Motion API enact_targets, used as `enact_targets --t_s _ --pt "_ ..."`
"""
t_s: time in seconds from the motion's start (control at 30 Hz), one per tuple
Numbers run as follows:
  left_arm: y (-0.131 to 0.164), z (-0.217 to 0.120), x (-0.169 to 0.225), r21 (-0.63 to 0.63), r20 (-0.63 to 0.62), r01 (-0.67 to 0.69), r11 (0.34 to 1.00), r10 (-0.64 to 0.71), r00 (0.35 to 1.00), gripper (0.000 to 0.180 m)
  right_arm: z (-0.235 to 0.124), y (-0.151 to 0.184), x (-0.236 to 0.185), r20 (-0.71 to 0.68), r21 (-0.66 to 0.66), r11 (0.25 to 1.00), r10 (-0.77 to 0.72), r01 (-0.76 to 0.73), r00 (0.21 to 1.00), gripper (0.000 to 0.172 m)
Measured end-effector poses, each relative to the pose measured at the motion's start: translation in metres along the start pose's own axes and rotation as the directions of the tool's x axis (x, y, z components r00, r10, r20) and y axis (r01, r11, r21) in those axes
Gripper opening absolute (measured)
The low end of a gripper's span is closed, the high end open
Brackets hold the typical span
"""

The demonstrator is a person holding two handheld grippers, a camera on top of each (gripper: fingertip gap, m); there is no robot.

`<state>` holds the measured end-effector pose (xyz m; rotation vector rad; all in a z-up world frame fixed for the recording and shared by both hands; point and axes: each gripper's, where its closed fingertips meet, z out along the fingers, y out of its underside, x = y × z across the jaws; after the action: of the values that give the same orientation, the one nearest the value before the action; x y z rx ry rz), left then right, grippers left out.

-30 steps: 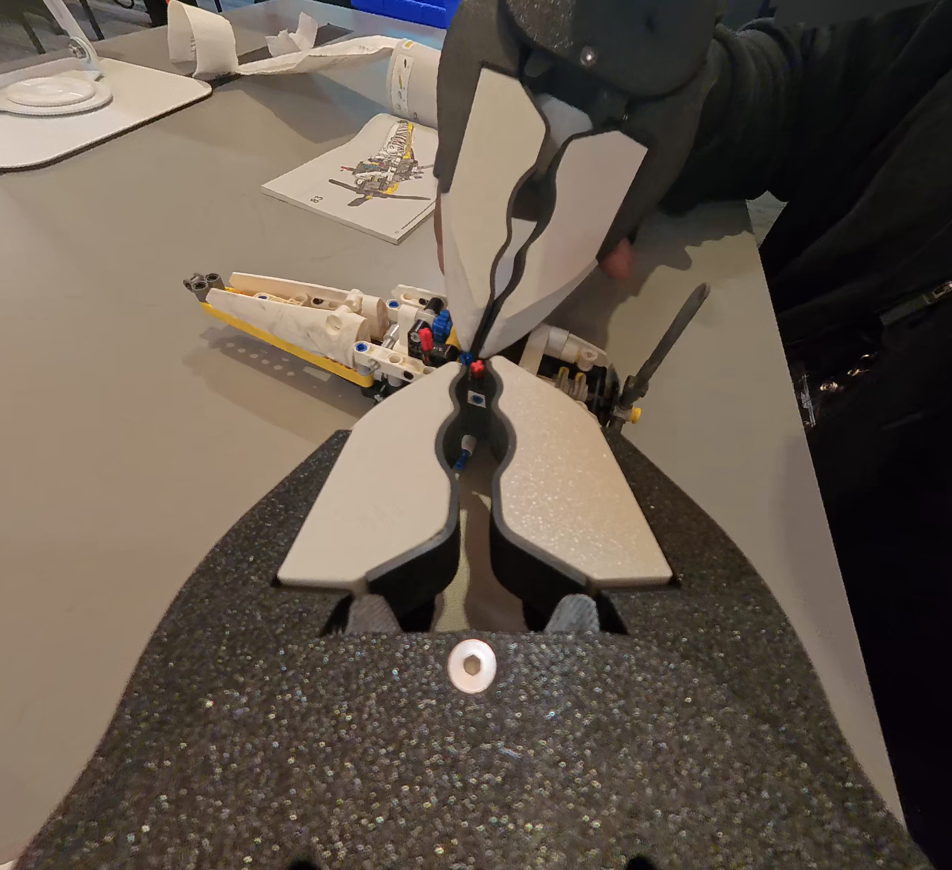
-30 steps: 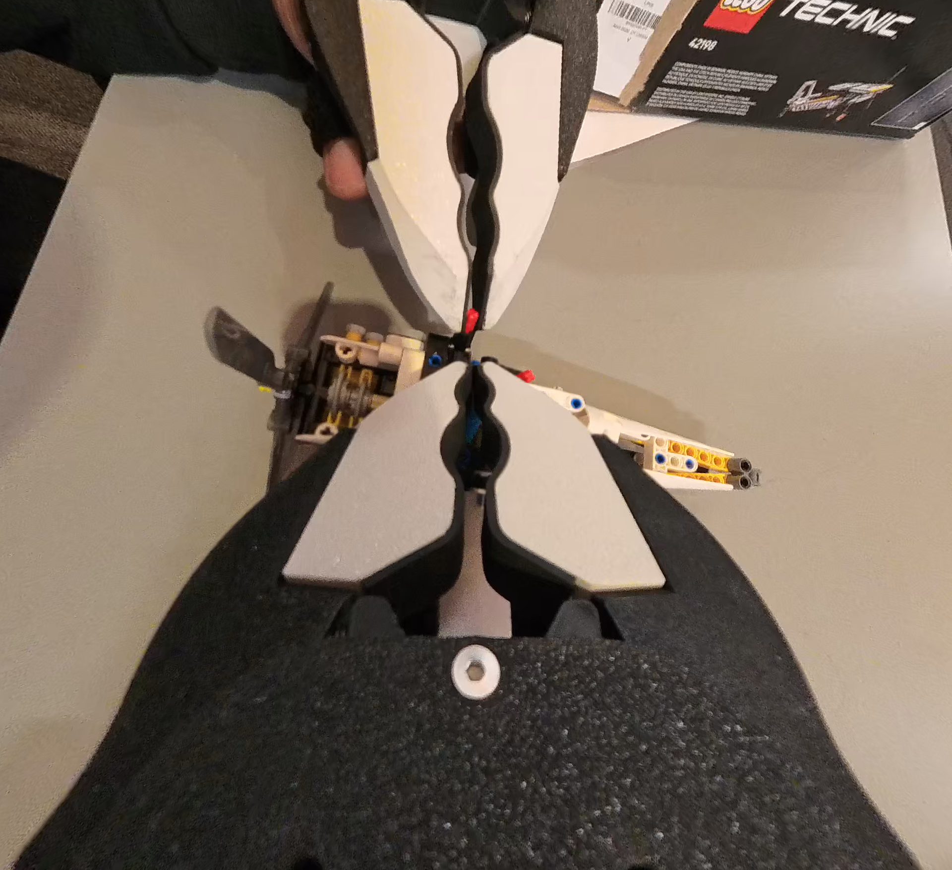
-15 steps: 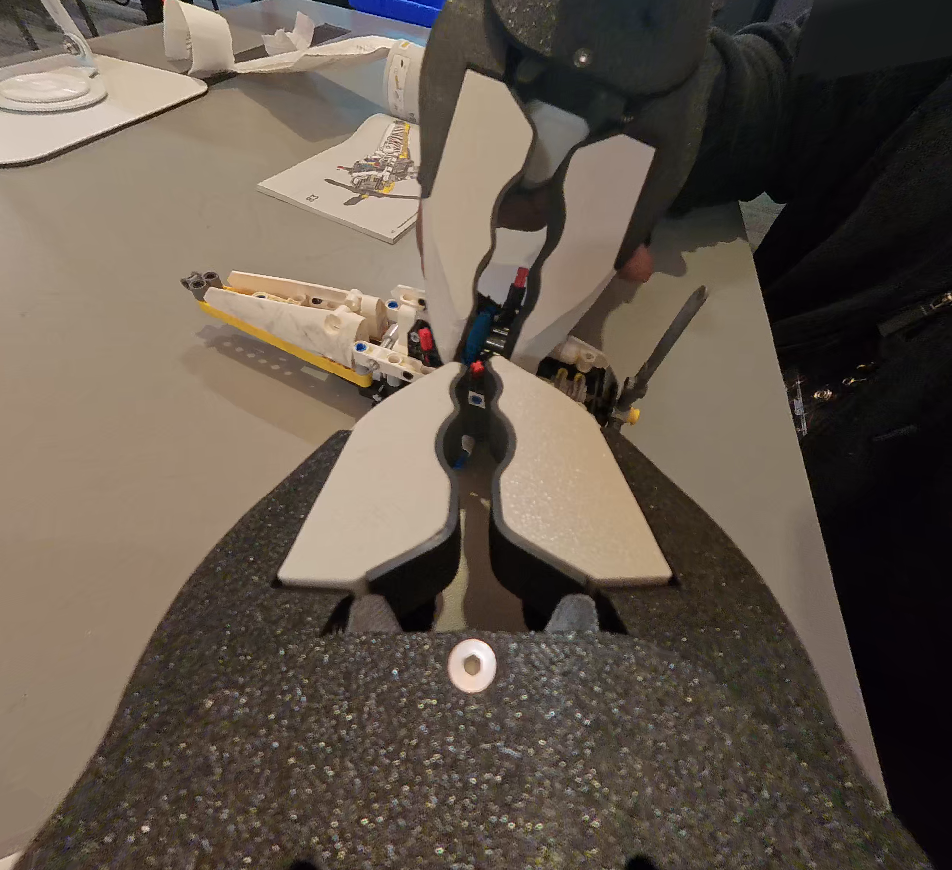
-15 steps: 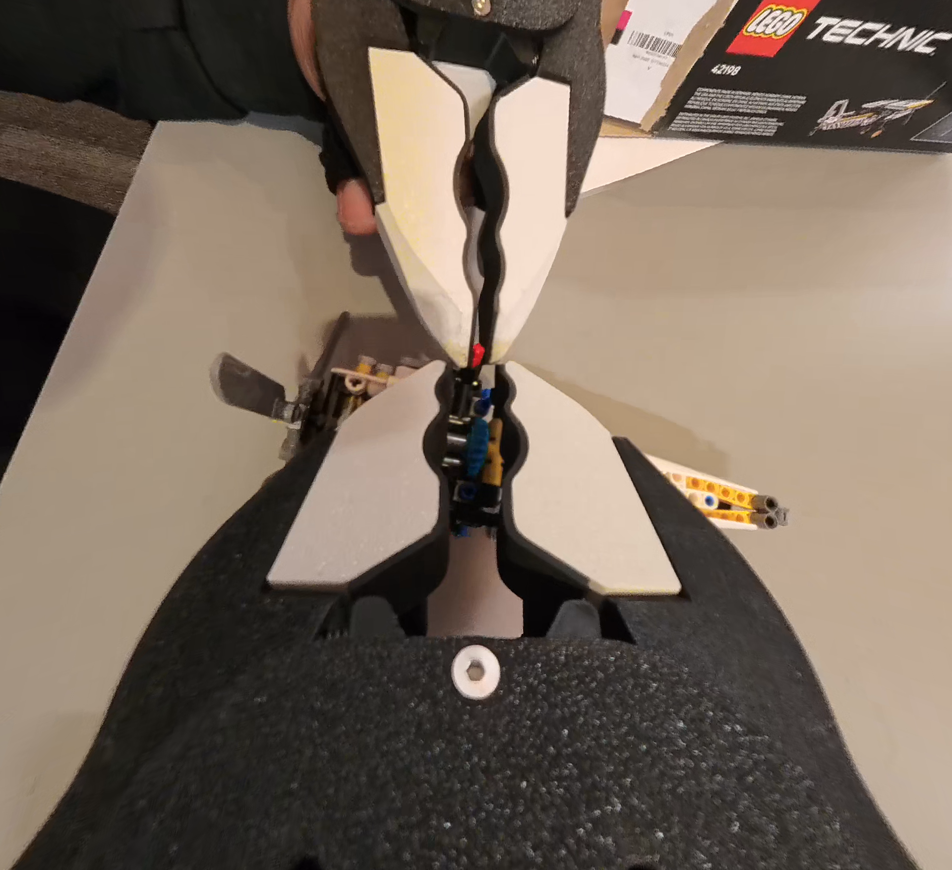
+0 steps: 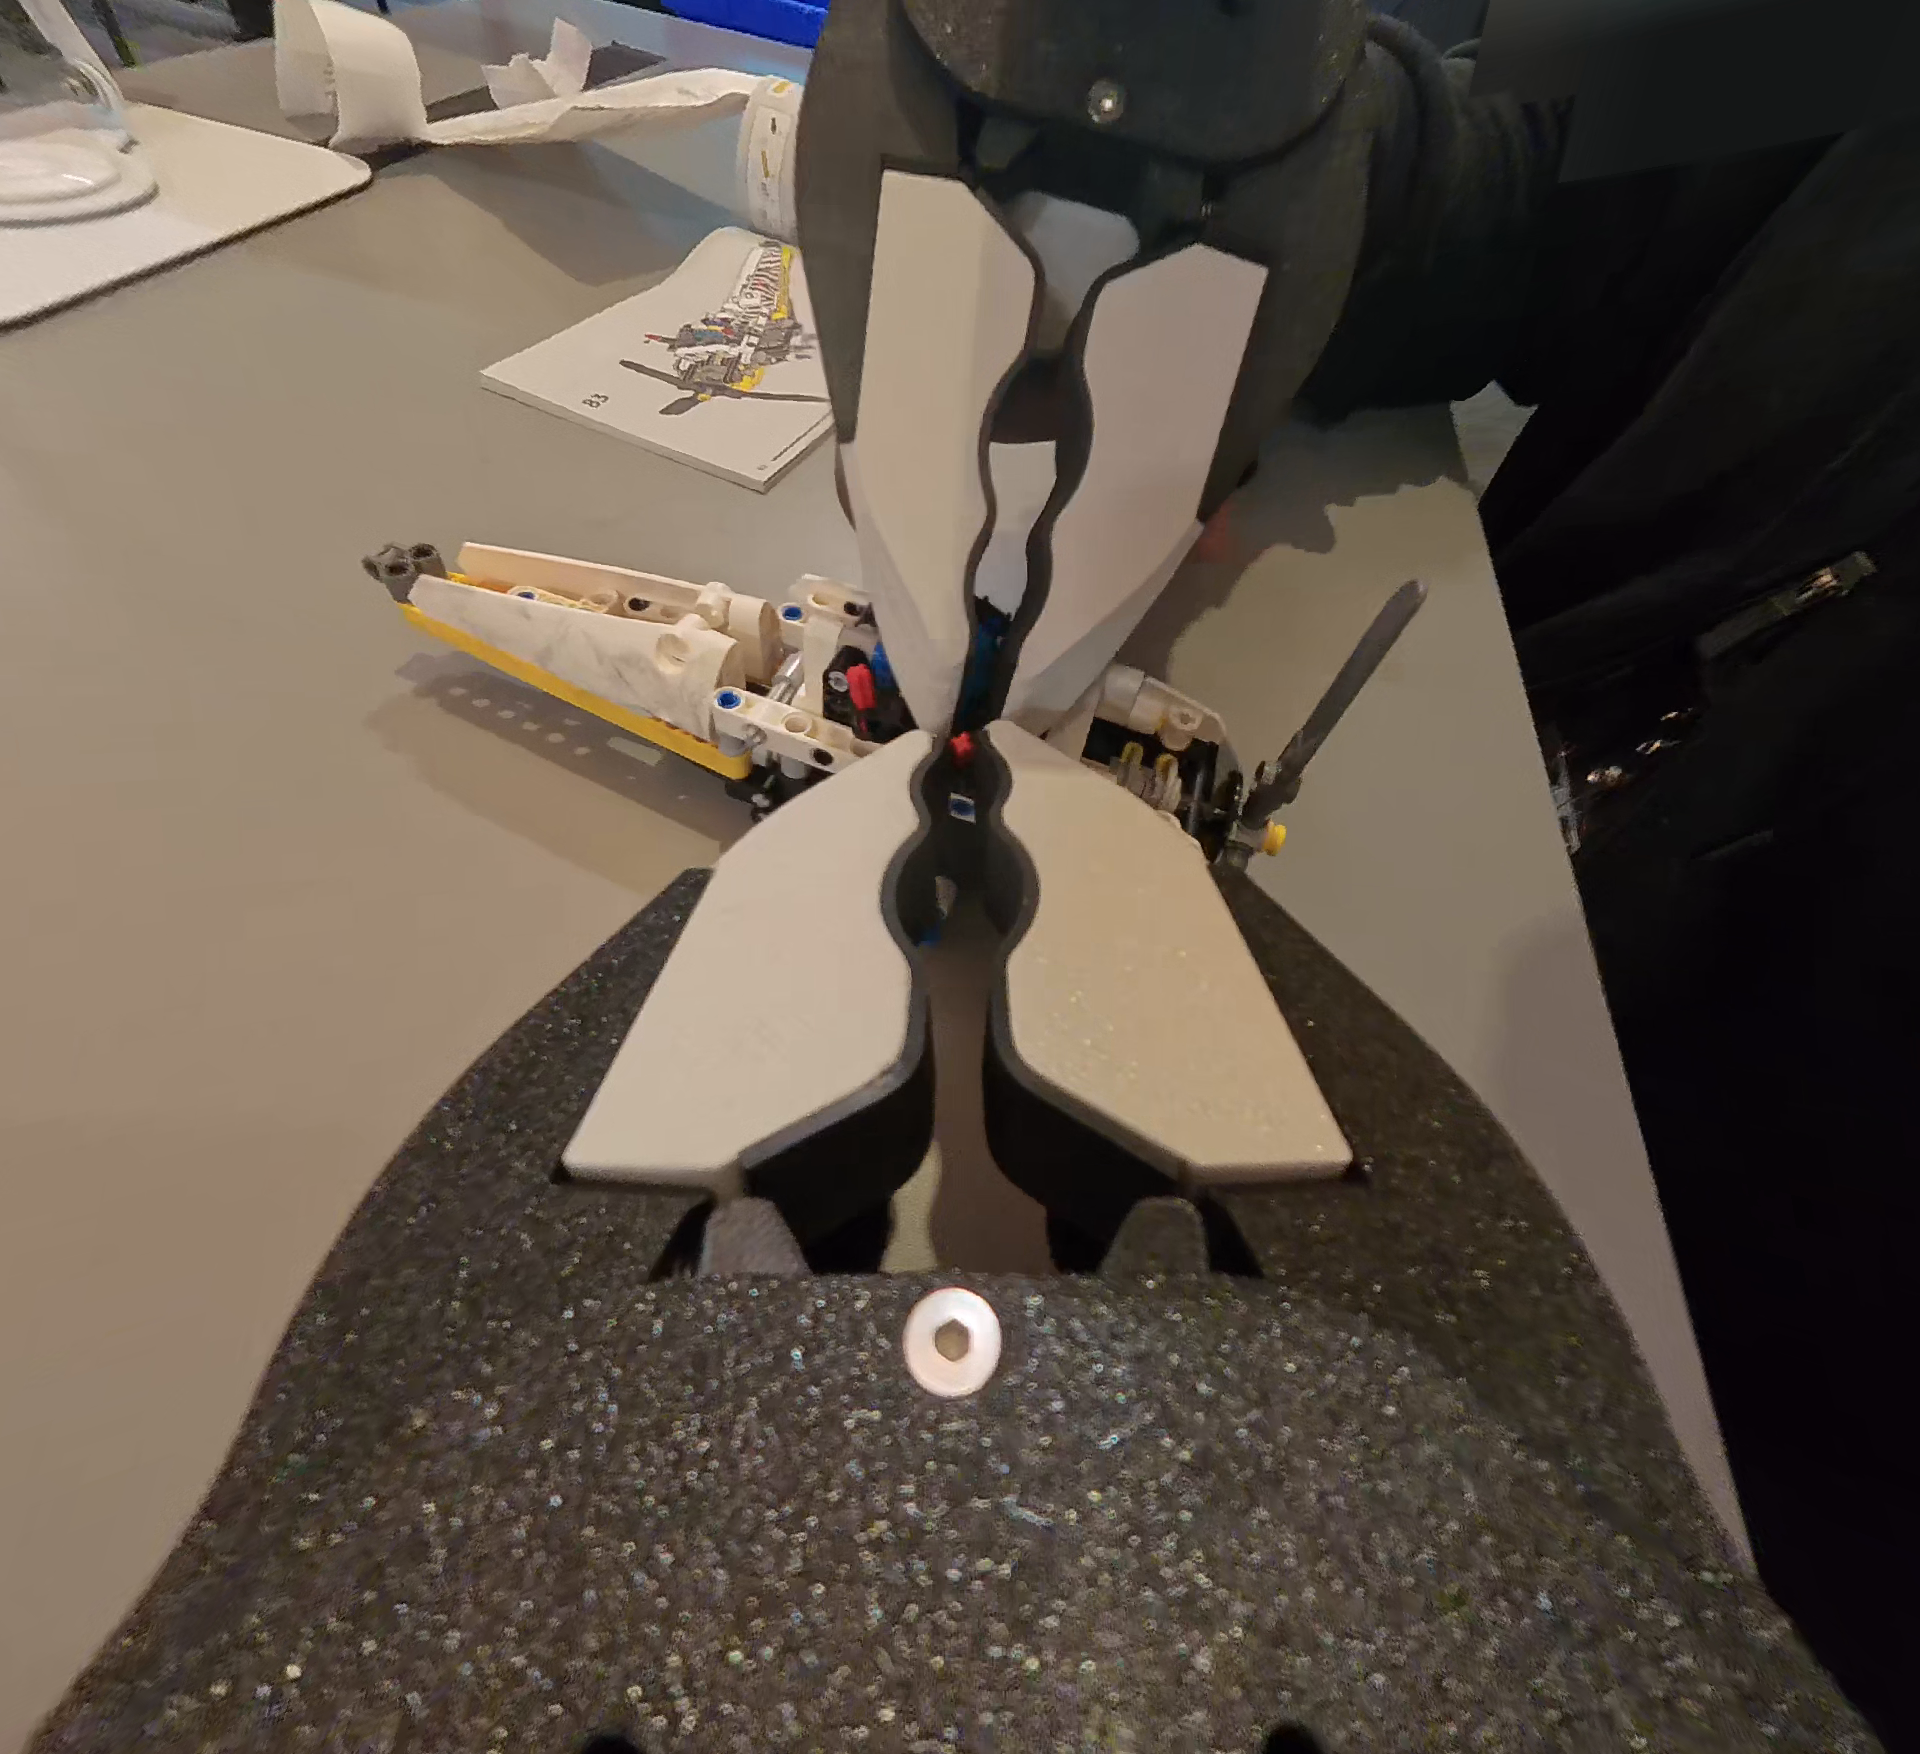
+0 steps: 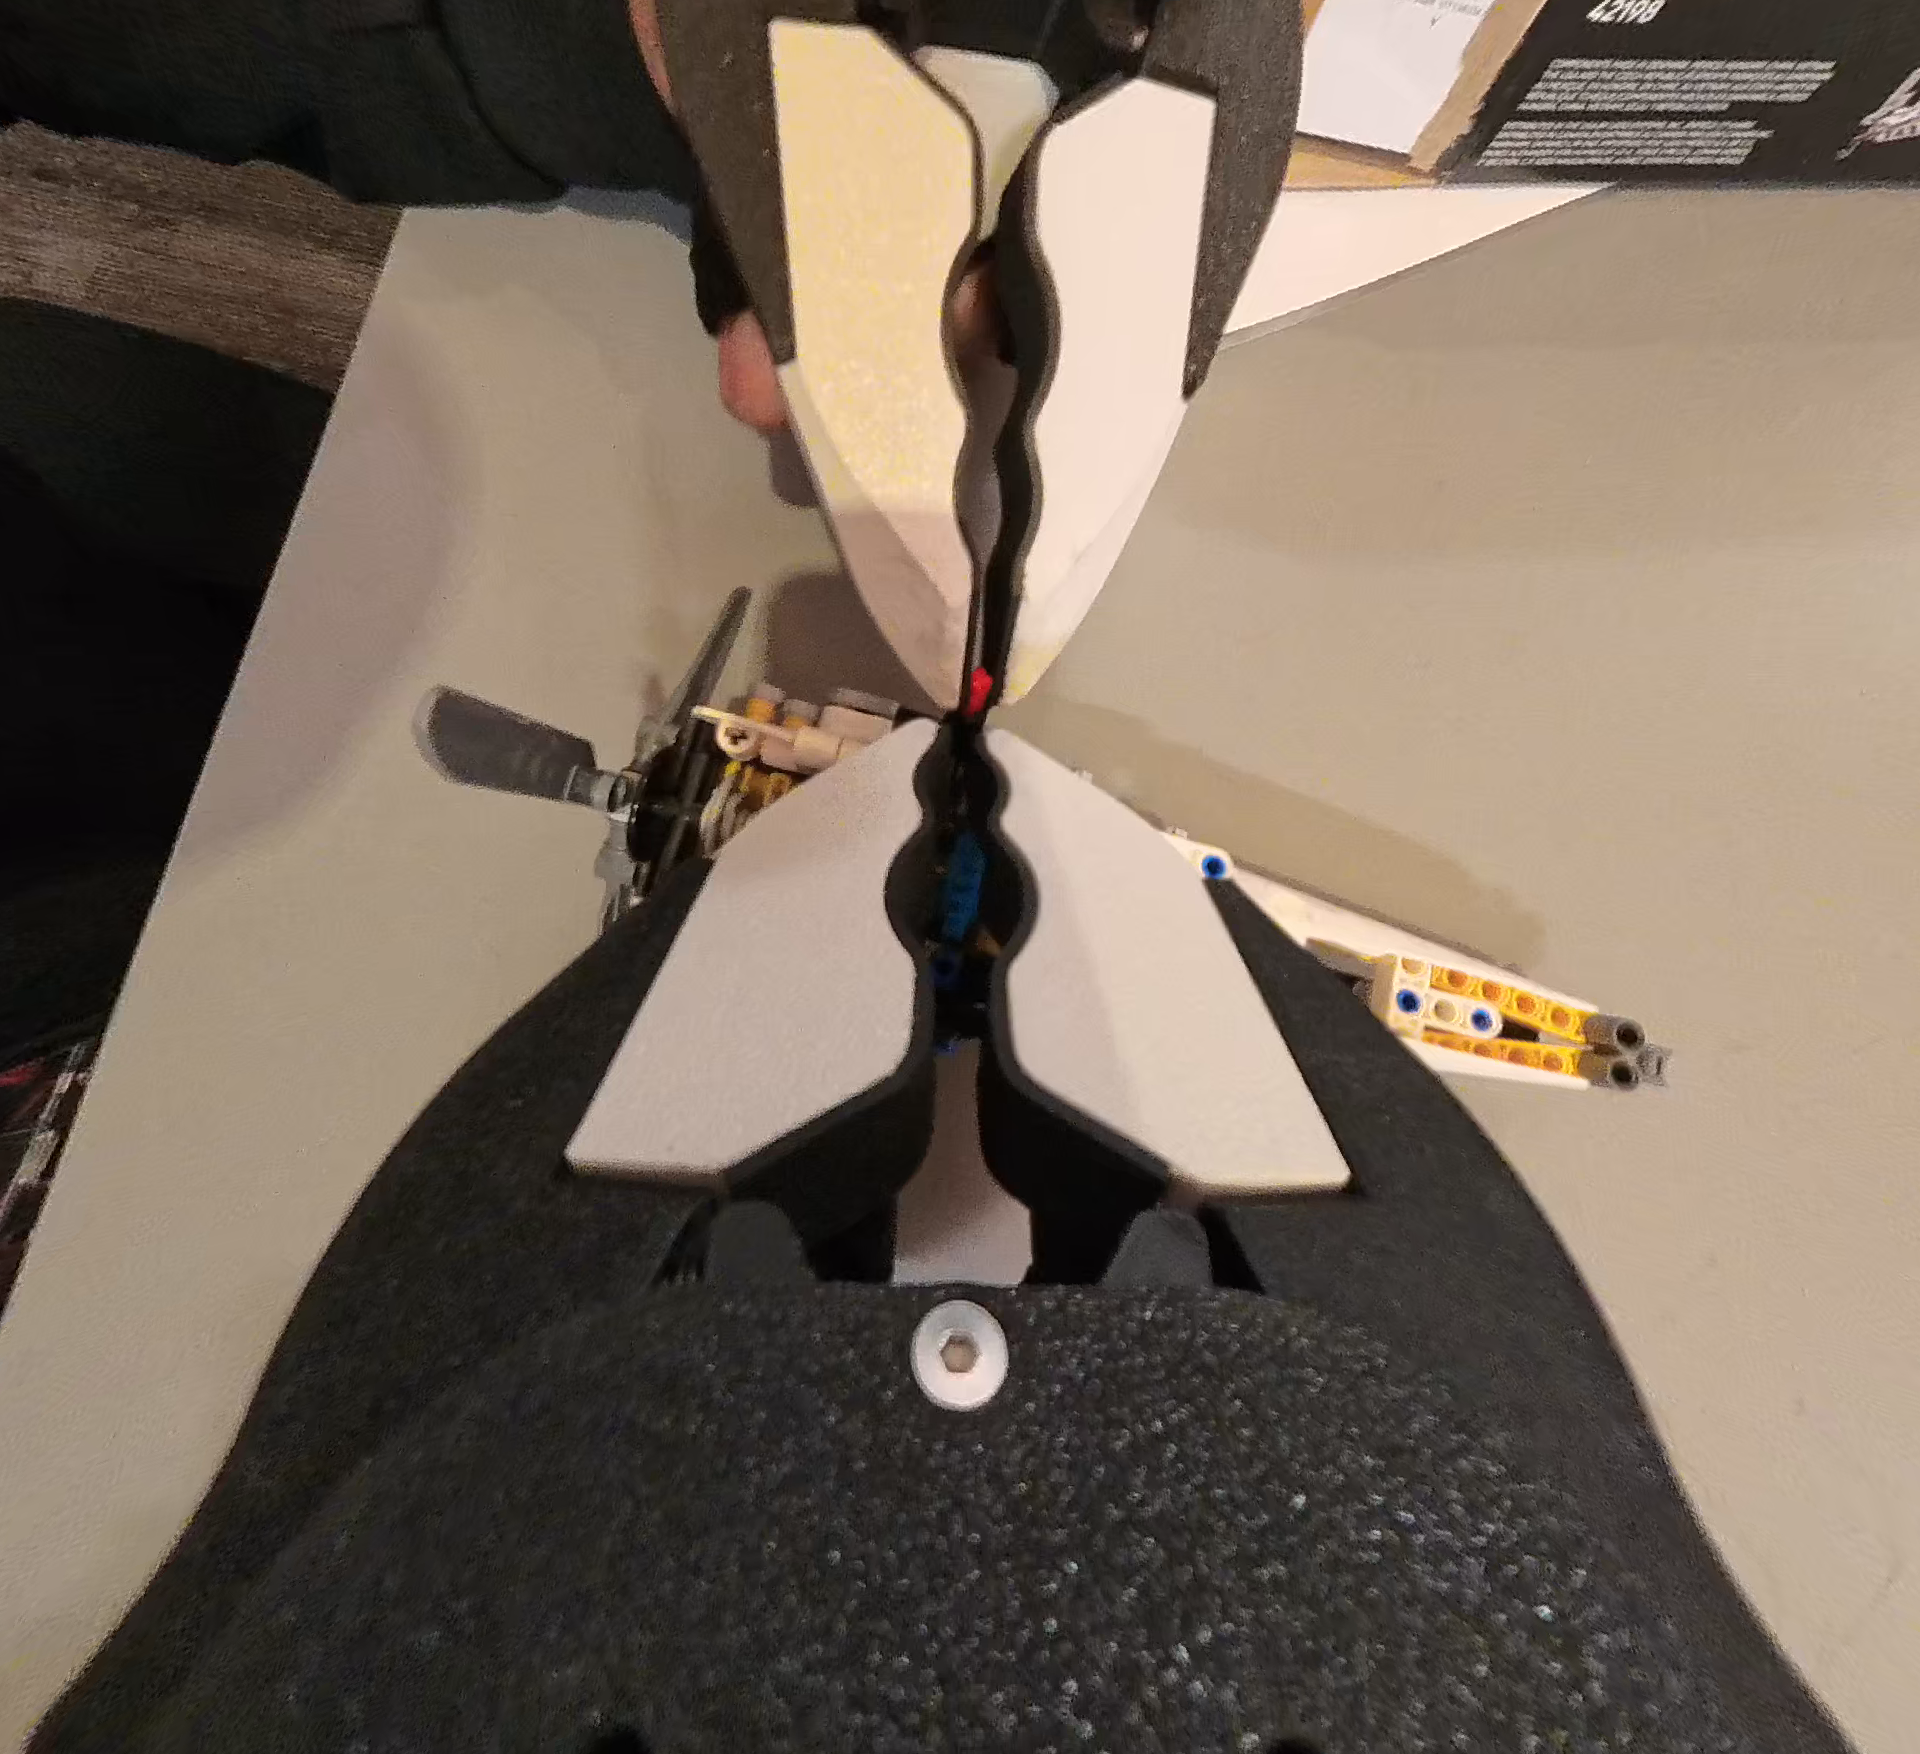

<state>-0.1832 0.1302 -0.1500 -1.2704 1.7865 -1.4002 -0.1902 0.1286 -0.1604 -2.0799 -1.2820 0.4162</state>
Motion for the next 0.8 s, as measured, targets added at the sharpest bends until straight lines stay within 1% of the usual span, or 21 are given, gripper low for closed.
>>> enact_targets --t_s 0.13,0.3,0.47,0.8 --pt "-0.0007 -0.0016 -0.0027 0.014 -0.036 0.097 0.995 -0.096 0.995 0.005 0.0 0.0013 0.0016 -0.009 -0.009 1.0 -0.013 0.013 1.0 0.0" --pt "-0.0012 -0.0024 -0.0041 0.017 -0.045 0.146 0.989 -0.145 0.988 0.004 0.0006 0.0014 0.0032 -0.021 -0.017 1.0 -0.012 0.011 1.0 0.0" --pt "-0.0009 -0.0031 -0.0051 0.017 -0.032 0.159 0.987 -0.158 0.987 0.004 0.0012 0.0014 0.0038 -0.027 -0.043 0.999 -0.006 0.005 1.0 0.0" --pt "-0.0021 -0.0043 -0.0064 0.033 -0.017 0.166 0.986 -0.165 0.986 0.004 0.0008 0.0014 0.0049 -0.035 -0.05 0.998 0.027 -0.028 0.999 0.0"
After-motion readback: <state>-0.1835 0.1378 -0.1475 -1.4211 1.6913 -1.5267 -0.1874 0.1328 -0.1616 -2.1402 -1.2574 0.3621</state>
